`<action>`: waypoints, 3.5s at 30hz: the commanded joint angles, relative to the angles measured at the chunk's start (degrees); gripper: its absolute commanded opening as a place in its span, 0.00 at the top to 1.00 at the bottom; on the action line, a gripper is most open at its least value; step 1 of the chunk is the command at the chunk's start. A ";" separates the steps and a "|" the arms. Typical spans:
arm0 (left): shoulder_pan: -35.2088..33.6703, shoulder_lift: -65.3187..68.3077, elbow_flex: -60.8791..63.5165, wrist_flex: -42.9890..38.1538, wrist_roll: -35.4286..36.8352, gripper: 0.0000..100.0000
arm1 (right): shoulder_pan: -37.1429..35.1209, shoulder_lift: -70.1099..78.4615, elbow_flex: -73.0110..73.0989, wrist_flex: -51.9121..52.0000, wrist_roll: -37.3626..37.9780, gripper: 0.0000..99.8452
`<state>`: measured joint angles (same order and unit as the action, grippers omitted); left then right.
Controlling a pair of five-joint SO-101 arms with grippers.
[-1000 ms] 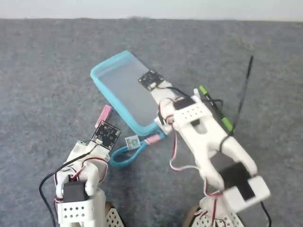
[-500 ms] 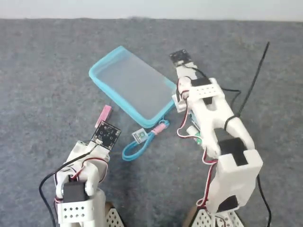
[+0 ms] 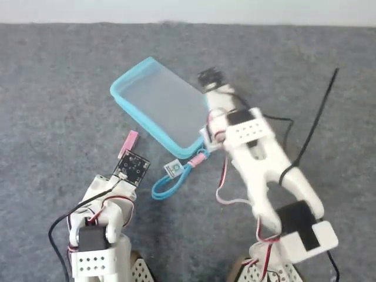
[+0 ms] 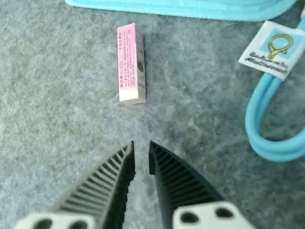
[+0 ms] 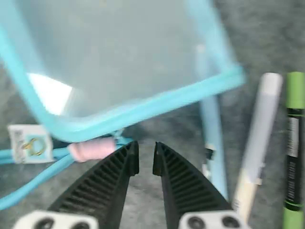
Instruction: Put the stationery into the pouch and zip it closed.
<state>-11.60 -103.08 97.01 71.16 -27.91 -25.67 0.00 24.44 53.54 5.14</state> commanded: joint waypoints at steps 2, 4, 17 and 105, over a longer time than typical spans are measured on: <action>0.00 -0.97 -0.48 -1.23 -0.53 0.95 | -3.74 -3.65 0.70 -1.54 -1.49 0.92; 0.00 -0.97 -0.48 -1.23 -0.53 0.95 | -4.70 -2.59 0.70 -1.80 -4.75 0.92; 0.00 -0.97 -0.48 -1.23 -0.53 0.95 | -9.27 4.18 0.53 -1.80 -17.93 0.92; -0.18 -1.05 -0.48 -1.32 -0.53 0.95 | -4.26 -11.47 0.26 6.99 5.01 0.67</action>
<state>-11.60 -103.08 97.01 71.16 -27.91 -30.15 -4.75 22.86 59.25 13.14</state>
